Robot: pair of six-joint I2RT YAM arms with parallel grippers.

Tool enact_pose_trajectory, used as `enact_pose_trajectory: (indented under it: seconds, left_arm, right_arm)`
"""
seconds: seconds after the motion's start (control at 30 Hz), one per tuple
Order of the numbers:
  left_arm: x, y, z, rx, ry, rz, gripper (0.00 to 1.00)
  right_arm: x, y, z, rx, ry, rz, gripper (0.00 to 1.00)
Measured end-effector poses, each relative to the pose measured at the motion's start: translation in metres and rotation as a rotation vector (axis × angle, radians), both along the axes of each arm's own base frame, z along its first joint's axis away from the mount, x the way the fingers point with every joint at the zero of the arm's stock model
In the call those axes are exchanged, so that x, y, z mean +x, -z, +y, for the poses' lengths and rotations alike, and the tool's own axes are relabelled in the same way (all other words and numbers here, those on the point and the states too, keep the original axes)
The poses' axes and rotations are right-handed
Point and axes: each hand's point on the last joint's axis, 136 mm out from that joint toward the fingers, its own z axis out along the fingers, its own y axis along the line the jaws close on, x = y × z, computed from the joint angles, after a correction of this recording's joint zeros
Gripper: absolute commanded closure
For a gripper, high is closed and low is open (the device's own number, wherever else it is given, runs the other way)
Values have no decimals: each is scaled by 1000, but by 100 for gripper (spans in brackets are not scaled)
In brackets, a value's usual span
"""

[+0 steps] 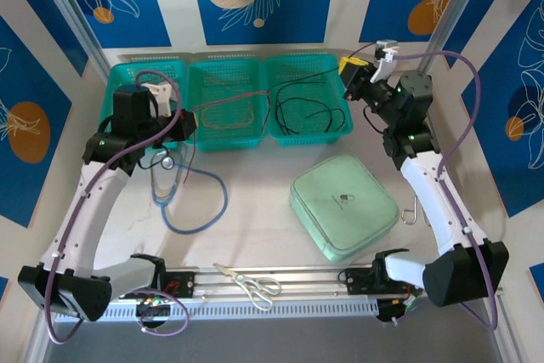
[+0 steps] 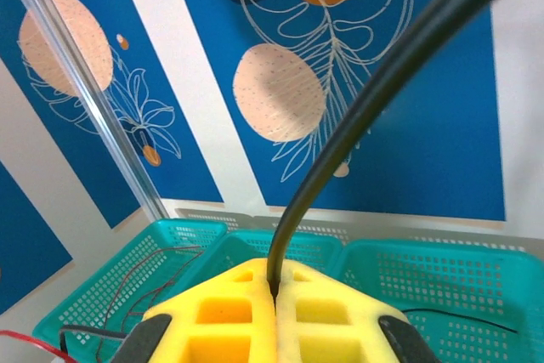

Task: Untangle the cables

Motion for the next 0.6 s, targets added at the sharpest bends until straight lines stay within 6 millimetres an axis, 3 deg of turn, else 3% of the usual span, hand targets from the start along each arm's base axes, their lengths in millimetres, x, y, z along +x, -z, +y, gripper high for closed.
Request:
enact_pose_trajectory:
  seconds: [0.37, 0.6]
  left_arm:
    - [17, -3, 65, -9, -196, 2, 100]
    - [20, -4, 95, -33, -286, 8, 100]
  right_arm:
    - [-9, -11, -50, -17, 131, -24, 100]
    - [-11, -12, -82, -17, 223, -24, 100]
